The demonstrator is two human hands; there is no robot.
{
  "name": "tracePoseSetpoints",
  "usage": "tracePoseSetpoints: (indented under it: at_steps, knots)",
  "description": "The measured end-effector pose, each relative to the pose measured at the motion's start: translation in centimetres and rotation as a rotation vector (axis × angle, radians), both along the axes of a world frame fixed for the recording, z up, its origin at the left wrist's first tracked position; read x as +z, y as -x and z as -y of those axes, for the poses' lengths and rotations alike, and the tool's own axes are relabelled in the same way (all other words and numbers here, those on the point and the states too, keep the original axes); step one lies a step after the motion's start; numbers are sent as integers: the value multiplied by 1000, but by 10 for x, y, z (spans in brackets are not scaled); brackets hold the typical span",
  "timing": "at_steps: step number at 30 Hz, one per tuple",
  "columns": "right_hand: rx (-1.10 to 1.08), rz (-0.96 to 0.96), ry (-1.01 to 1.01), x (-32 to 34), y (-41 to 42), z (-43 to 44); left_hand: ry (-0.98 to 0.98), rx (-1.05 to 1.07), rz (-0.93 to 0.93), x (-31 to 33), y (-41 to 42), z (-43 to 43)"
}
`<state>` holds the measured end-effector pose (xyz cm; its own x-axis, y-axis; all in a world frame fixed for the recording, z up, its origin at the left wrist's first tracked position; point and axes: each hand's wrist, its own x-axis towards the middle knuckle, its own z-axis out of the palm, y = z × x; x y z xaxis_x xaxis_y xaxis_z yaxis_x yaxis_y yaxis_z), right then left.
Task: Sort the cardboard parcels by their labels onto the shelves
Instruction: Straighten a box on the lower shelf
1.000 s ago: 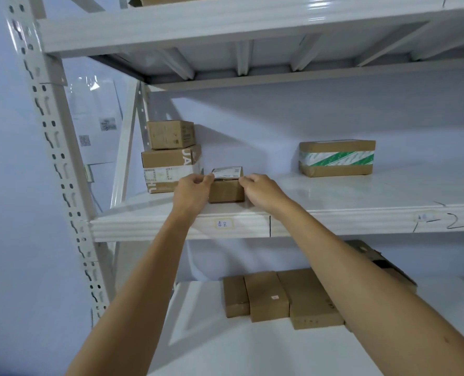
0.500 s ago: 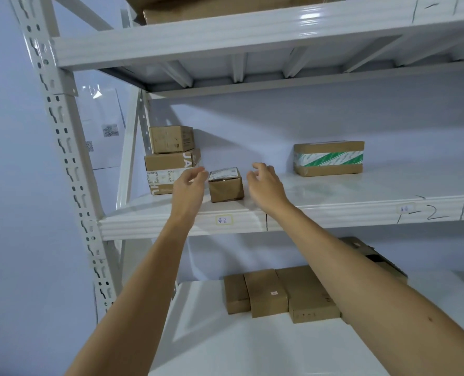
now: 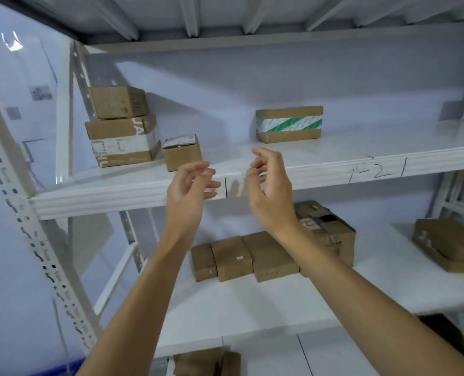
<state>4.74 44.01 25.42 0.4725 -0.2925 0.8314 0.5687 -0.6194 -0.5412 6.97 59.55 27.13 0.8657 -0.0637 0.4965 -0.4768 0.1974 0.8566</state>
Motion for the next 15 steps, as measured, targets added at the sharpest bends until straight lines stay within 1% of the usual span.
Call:
tracePoseSetpoints:
  at_steps: [4,8,11,15]
  knots:
    - [-30,-63,-56,-20,18,40,-69,-59,-87,-27,4,29]
    - [-64,-138,-109,-43,41,89,-139,-259,-246,-55,10,70]
    - [-75,-222,-154,-62,64,137,-215,-322,-272,-80,19,112]
    - [-79,-302,-236,-85,103,218,-275,-325,-295,-114,35,175]
